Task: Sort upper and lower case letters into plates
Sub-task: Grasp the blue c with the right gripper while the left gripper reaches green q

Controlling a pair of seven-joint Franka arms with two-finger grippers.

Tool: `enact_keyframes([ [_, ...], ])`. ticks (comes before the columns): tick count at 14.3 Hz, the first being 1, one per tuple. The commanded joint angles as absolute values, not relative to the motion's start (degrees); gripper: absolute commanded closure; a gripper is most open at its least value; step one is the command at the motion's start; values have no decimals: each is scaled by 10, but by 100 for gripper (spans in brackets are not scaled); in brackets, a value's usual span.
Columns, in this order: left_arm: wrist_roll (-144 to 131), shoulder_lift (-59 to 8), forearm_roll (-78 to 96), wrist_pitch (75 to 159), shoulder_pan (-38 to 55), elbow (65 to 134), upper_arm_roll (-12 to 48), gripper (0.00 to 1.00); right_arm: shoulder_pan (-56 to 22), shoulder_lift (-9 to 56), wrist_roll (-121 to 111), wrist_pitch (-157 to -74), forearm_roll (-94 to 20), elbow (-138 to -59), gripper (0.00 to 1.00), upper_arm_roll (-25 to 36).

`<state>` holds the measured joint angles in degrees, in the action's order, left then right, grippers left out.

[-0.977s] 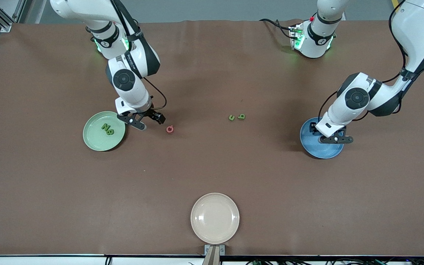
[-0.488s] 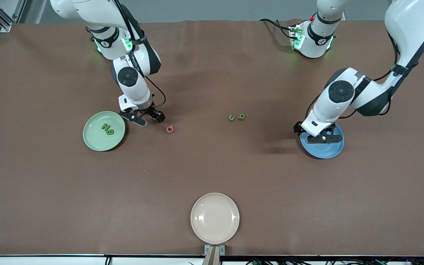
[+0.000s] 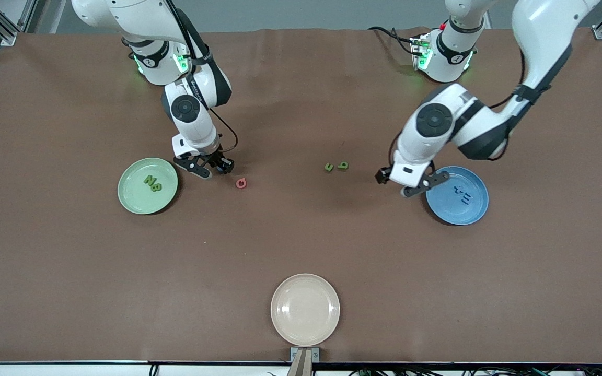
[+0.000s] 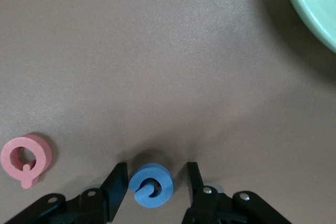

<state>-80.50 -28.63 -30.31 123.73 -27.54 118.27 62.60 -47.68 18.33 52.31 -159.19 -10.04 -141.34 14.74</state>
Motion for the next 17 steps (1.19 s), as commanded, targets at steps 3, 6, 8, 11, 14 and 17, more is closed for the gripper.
enact_keyframes([
  [3,-1055,-323,-301,1236,-171,1152,585,0,-503,182,528,-1600,-126,-1422,60,150],
  [6,-1183,-347,-303,1286,-89,1145,530,0,-503,181,528,-1597,-126,-1422,97,151],
  [8,-1256,-348,-304,1323,-35,1146,478,0,-499,178,522,-1588,-126,-1421,100,153],
  [11,-1287,-355,-304,1350,-4,1151,451,0,-466,142,458,-1543,-125,-1417,100,165],
  [14,-1294,-359,-304,1351,3,1159,448,1,-391,104,327,-1490,-120,-1400,100,177],
  [17,-1310,-369,-314,1366,22,1166,425,2,-305,100,159,-1462,-117,-1377,100,192],
])
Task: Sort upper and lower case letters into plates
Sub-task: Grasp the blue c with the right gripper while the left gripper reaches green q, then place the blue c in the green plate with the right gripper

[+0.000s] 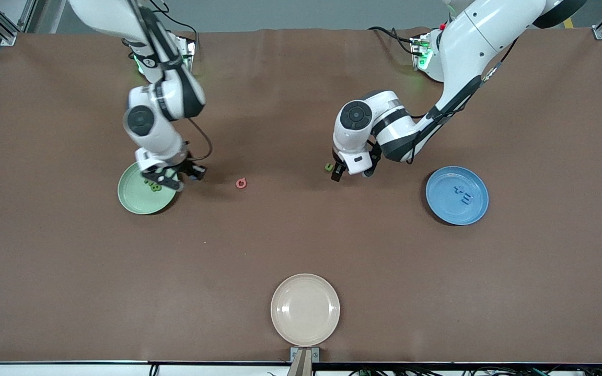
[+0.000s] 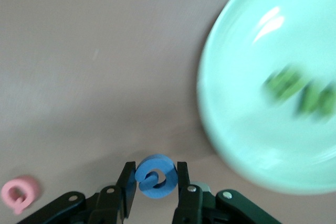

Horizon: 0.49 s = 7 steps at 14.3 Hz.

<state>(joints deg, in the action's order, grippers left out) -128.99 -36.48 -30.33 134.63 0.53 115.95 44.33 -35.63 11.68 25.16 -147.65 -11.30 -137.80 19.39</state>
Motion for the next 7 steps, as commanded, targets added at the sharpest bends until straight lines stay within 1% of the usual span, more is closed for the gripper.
enact_keyframes([
  [1,-1324,-369,-320,1376,27,1172,418,2,-276,103,105,-1462,-115,-1377,100,194],
  [3,-1337,-371,-328,1379,31,1175,416,2,-216,105,10,-1467,-114,-1381,100,193],
  [5,-1342,-372,-329,1382,32,1175,414,5,-181,108,-48,-1462,-114,-1384,99,193],
  [6,-1350,-374,-330,1386,33,1177,410,8,-163,109,-77,-1459,-114,-1389,99,192],
  [7,-1354,-375,-334,1387,33,1178,410,14,-157,114,-92,-1458,-114,-1394,99,192],
])
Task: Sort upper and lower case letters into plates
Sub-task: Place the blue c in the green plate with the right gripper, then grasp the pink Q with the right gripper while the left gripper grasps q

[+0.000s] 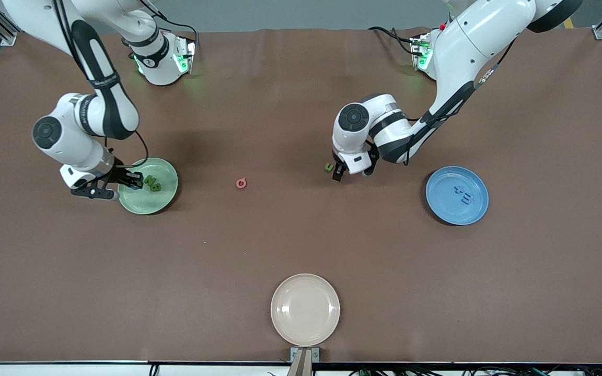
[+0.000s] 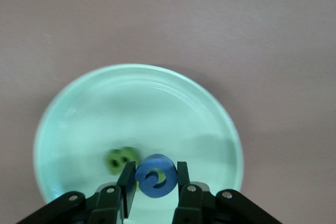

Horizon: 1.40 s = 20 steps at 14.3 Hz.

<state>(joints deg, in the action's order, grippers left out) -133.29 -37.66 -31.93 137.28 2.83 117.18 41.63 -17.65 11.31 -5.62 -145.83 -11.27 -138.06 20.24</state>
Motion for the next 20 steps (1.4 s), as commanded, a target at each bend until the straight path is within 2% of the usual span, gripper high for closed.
enact_keyframes([
  [1,-1360,-375,-337,1387,33,1177,410,18,-153,118,-97,-1458,-114,-1397,99,192],
  [3,-1361,-377,-338,1387,33,1178,410,27,-153,119,-96,-1445,-114,-1398,97,192],
  [4,-1361,-380,-339,1387,33,1178,410,27,-152,120,-96,-1441,-114,-1397,89,192],
  [5,-1361,-380,-339,1387,33,1178,410,28,-152,122,-96,-1435,-114,-1397,63,192],
  [6,-1362,-380,-339,1387,33,1178,410,33,-152,123,-91,-1430,-115,-1396,5,192],
  [7,-1362,-381,-340,1387,33,1178,410,37,-152,123,-90,-1429,-115,-1395,0,192],
  [11,-1362,-384,-339,1387,33,1177,410,42,-170,116,-17,-1387,-120,-1369,0,186],
  [14,-1384,-385,-340,1387,33,1177,410,56,-249,100,137,-1358,-120,-1357,0,186],
  [18,-1386,-386,-340,1387,33,1173,410,67,-385,115,350,-1403,-121,-1338,0,186],
  [20,-1387,-390,-339,1387,33,1172,410,77,-426,139,413,-1433,-121,-1325,0,186],
])
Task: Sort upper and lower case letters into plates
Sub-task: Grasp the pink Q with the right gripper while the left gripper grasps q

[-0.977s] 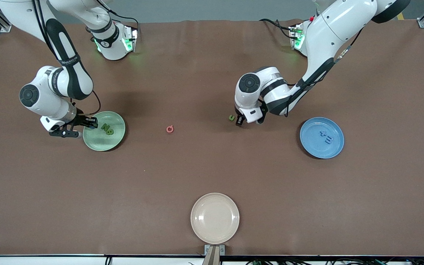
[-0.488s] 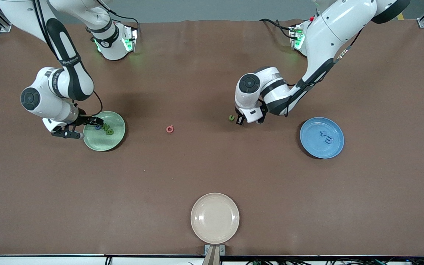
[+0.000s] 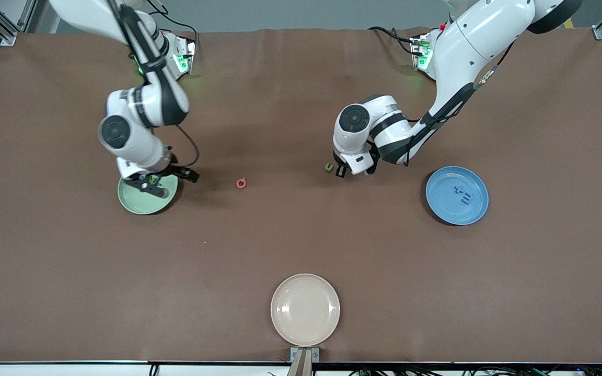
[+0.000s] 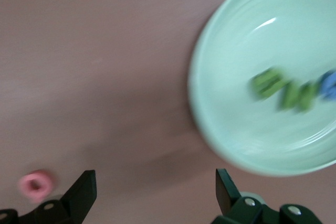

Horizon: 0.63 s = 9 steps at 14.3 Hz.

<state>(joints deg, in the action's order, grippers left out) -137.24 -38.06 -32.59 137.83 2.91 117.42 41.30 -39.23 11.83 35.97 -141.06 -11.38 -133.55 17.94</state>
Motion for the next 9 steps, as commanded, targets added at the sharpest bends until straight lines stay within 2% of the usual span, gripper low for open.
enact_keyframes([
  [1,-1387,-390,-340,1387,33,1171,410,82,-445,158,433,-1448,-122,-1316,0,185],
  [3,-1386,-387,-341,1387,33,1169,410,88,-478,197,488,-1488,-122,-1300,0,185],
  [6,-1377,-372,-342,1385,23,1159,412,94,-520,254,550,-1499,-122,-1253,0,184],
  [9,-1277,-342,-320,1347,9,1134,420,96,-540,287,578,-1505,-122,-1225,7,184],
])
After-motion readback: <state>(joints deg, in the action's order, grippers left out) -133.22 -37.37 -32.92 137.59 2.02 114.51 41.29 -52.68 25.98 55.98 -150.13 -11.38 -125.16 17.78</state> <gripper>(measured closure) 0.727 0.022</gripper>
